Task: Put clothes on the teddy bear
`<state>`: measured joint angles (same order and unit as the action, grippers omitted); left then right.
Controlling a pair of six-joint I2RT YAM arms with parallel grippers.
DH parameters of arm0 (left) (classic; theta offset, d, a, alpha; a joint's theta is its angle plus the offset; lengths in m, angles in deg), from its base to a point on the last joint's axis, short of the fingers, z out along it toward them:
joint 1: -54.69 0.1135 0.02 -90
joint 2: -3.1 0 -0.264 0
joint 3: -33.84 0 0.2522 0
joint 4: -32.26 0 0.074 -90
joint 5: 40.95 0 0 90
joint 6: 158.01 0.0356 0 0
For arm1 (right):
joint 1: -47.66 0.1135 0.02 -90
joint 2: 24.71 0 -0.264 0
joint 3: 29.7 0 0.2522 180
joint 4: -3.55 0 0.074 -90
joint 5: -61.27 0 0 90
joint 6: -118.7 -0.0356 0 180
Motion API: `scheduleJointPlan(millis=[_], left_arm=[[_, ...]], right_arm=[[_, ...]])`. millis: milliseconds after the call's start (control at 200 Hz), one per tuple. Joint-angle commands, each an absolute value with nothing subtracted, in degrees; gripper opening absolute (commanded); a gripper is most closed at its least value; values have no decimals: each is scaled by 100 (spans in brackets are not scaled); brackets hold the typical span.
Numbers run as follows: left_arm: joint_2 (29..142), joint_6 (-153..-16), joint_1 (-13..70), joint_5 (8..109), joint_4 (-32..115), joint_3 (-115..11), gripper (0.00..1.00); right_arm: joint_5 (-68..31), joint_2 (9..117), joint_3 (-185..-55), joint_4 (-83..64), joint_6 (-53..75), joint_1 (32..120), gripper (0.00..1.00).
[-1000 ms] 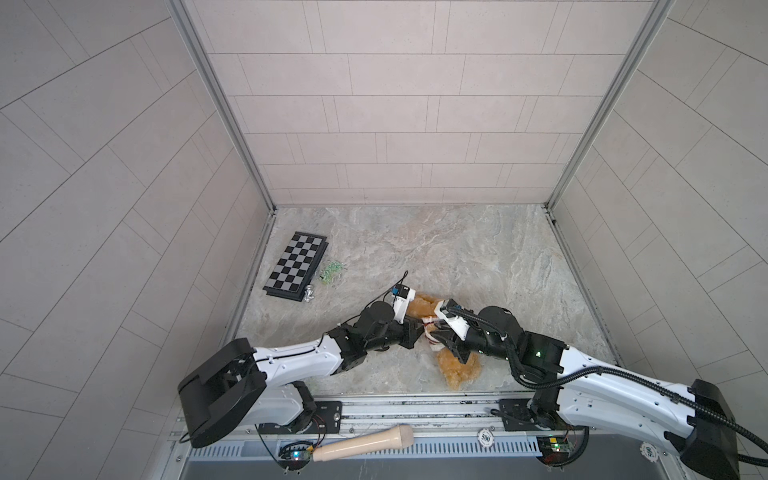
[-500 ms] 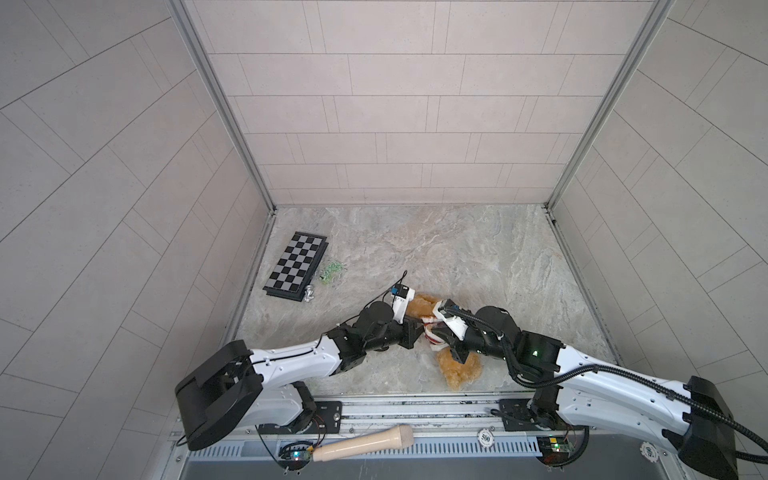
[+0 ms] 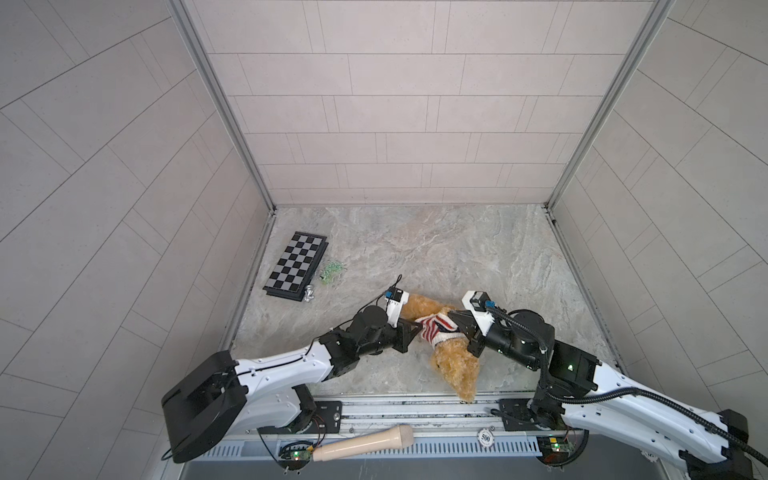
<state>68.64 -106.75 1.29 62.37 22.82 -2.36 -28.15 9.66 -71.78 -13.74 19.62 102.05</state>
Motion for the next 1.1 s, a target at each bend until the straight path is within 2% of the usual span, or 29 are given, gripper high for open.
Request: scheduleJointPlan(millis=[0, 135, 436, 696, 926, 1096], left_arm=[[6583, -10628, 194, 5912, 2674, 48, 0], [6209, -10603, 256, 5797, 2982, 214, 0], [5910, -10517, 246, 5766, 3358, 311, 0], [5954, -9969, -159, 5653, 4049, -8, 0], [6190, -9992, -270, 5895, 3613, -127, 0], [6233, -10083, -267, 5885, 3526, -156, 0]], right_arm=[[-3426, 762, -7168, -959, 1870, 10224, 0], [-3730, 624, -7078, -893, 1799, 10226, 0], [-3725, 596, -6847, -318, 1543, 10225, 0], [-4913, 1148, -6995, -955, 825, 10107, 0], [-4871, 1751, -7132, -1136, 619, 10012, 0], [-4219, 1968, -6930, -531, 659, 9804, 0]])
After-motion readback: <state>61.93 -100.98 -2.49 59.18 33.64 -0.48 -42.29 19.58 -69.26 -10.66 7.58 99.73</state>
